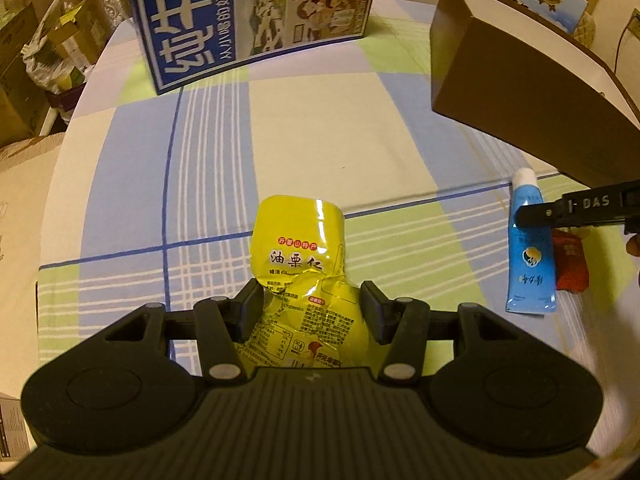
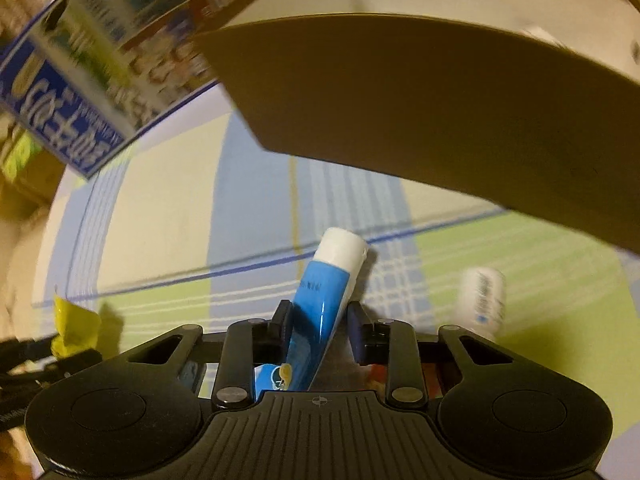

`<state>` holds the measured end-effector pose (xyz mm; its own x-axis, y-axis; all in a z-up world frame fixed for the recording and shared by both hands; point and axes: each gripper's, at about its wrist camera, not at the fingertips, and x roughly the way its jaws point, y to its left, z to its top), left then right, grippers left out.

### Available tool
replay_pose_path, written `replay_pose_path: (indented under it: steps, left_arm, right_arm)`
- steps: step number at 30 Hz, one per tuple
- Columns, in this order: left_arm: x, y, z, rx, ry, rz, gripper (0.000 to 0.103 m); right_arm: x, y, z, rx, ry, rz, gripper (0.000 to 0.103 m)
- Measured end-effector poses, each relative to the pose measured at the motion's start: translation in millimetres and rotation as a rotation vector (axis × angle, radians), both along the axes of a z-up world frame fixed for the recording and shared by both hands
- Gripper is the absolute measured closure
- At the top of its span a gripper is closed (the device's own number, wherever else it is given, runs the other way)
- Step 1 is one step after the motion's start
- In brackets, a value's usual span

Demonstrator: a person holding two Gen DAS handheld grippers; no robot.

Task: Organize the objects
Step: 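Grasp the yellow snack packet with the left tool while the right tool grasps the blue toothpaste tube, then lift both held items and carry them over the brown box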

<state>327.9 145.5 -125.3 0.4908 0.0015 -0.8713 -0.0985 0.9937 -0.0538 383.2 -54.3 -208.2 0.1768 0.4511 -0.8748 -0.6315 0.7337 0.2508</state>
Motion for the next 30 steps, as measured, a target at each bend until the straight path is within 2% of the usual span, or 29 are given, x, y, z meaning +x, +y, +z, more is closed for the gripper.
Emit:
replay_pose_path:
  steps: [5,8,10,17,23,30]
  left_arm:
    - [-3.3,4.2,-2.0,-0.008,0.008,0.021,0.055]
    - [-3.8,5.7,-3.9,-0.005,0.015,0.028,0.055]
    - [-3.4,6.9,-4.9,-0.004,0.018,0.034,0.055]
    - [-1.5,6.2,-2.4,-0.018,0.021,0.044,0.055]
    - [0.0,-4.8,3.8,-0.028,0.014,0.033,0.055]
    - [5.1,-28.1,21.5,-0.04,-0.019,-0.004,0.055]
  right_arm:
    - [-11.4,18.0,-2.8,-0.019,-0.039,0.049,0.077]
    - [-19.0,25.0,-4.5,-0.018,-0.081,0.105,0.08]
    - [-22.0,26.6,-3.9,-0.008,-0.072,0.13,0.085]
    - [-34.9,22.9,-1.6,0.017,-0.033,0.212,0.089]
    - [-45.4,4.0,12.7,0.05,-0.022,0.227,0.093]
    - [-47.5,-28.4,41.5,0.117,-0.036,0.186,0.094]
